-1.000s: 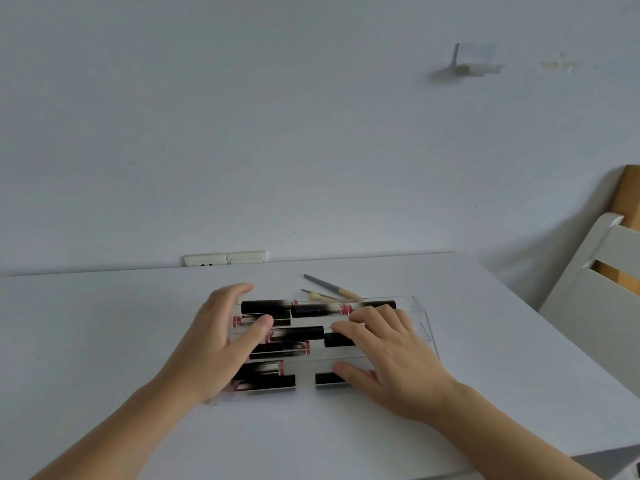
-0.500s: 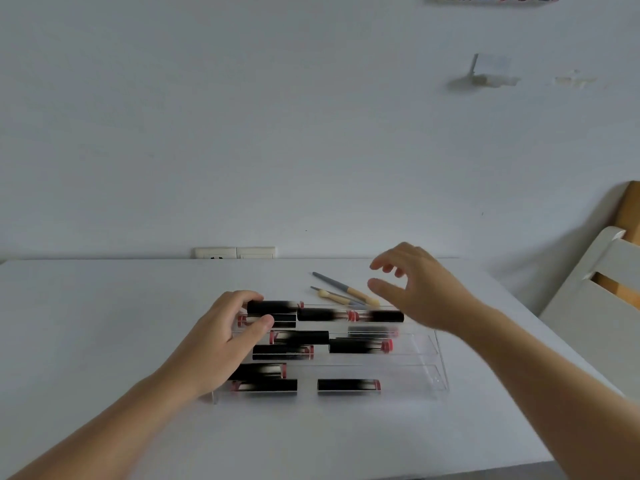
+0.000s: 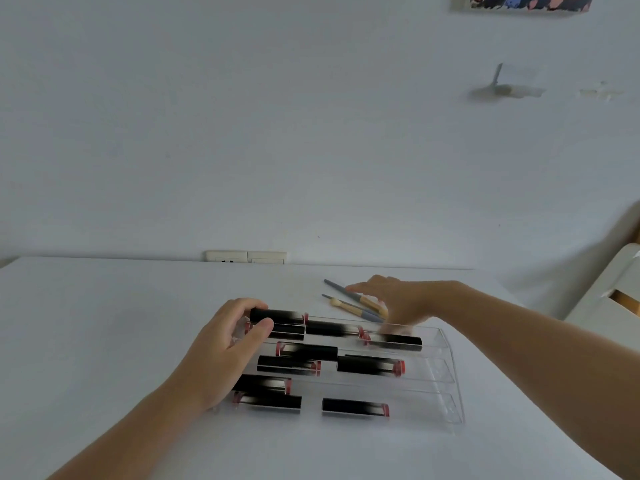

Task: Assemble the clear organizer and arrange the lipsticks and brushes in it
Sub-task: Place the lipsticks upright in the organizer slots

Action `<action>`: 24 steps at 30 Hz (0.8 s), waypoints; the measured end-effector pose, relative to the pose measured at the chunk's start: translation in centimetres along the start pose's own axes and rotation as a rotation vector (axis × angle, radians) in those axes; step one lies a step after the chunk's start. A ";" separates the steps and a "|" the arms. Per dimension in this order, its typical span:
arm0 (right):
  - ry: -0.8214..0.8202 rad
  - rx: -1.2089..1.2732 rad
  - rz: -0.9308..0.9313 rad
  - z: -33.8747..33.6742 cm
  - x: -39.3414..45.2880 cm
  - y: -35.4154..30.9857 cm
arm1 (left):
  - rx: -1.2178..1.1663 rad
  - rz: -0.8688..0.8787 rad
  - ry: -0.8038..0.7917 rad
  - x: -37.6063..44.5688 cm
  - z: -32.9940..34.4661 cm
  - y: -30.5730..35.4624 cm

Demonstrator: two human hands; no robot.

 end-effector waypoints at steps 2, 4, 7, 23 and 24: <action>0.032 -0.011 -0.036 0.0 0.6 -0.8 | -0.006 0.000 0.004 0.1 0.0 0.0; 0.079 -0.001 -0.079 -0.3 1.2 -1.3 | -0.009 -0.001 0.001 0.1 0.0 0.0; 0.143 0.059 -0.074 -0.5 1.7 -1.0 | -0.009 0.000 -0.003 0.1 0.0 0.0; 0.155 0.076 0.101 -0.2 2.5 2.3 | -0.025 0.010 0.018 0.5 0.0 0.4; 0.157 0.049 0.098 -0.4 2.4 2.2 | -0.021 0.014 0.018 0.5 0.1 0.4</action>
Point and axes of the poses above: each hand's wrist, its own x-axis towards the middle knuckle, its own z-axis out of the palm, y = z × x, the point moved 10 cm from there along x, towards the middle knuckle, and after that the axes turned 3 degrees about y, right-handed, at the moved point
